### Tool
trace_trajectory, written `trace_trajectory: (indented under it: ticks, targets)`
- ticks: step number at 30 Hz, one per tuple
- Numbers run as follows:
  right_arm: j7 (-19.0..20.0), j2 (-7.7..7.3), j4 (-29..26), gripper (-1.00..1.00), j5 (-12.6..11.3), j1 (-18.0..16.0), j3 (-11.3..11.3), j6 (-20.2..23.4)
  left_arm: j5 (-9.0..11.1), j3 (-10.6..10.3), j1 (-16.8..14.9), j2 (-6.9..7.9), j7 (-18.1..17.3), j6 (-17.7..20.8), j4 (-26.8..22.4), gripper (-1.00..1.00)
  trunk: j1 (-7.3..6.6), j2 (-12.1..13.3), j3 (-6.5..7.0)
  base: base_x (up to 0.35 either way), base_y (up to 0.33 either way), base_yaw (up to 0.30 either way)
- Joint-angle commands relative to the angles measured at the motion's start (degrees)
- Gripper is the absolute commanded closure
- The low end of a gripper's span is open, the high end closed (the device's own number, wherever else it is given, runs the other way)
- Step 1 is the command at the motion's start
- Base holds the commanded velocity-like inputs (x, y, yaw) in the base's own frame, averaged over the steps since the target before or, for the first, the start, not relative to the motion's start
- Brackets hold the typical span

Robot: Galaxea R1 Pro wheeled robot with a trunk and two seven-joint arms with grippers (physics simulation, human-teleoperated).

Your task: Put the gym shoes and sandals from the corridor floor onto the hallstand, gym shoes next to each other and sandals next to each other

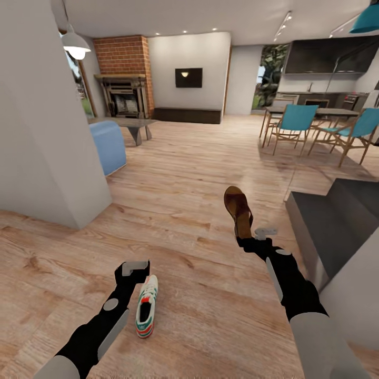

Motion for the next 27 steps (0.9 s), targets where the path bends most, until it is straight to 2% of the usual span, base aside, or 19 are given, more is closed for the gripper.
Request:
trace_trajectory:
  ticks: [1, 15, 27]
  targets:
    - [0.34, 0.03, -0.1, 1.0, 0.33, -0.03, -0.13, 0.33, 0.59, -0.43, -0.07, 0.09, 0.48, -0.33, 0.0, -1.0, 0.01, -0.04, -0.37, 0.0, 0.0, 0.085]
    - [0.34, 0.03, -0.1, 1.0, 0.3, -0.03, -0.14, 0.33, 0.58, -0.53, -0.07, 0.09, 0.47, -0.37, 0.02, -1.0, 0.37, -0.23, -4.78, 0.0, 0.0, 0.069]
    - [0.26, 0.03, -0.05, 1.0, 0.36, -0.03, -0.11, 0.42, 0.58, -0.55, -0.08, 0.09, 0.49, -0.37, 0.02, -1.0, 0.68, -0.39, -8.42, 0.0, 0.0, -0.082]
